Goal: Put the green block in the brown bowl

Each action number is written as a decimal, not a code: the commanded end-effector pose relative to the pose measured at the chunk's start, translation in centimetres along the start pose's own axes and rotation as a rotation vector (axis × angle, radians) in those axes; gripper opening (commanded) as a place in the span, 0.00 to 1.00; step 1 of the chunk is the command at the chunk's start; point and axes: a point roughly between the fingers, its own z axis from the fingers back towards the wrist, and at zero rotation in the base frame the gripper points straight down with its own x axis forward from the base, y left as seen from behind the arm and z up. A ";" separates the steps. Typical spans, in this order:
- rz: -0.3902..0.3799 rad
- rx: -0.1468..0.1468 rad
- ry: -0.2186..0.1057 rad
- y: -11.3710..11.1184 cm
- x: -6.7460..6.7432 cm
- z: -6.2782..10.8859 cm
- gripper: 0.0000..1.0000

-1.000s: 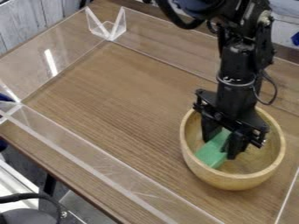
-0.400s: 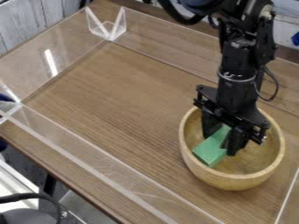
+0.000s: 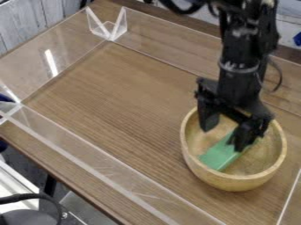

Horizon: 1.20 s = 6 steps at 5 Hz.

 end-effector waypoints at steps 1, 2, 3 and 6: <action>0.011 0.016 -0.135 0.2 1.3 5.0 1.00; 0.021 0.032 -0.209 0.5 1.7 8.3 1.00; 0.037 0.051 -0.254 1.5 2.7 10.8 1.00; 0.062 0.061 -0.271 4.2 7.3 9.3 1.00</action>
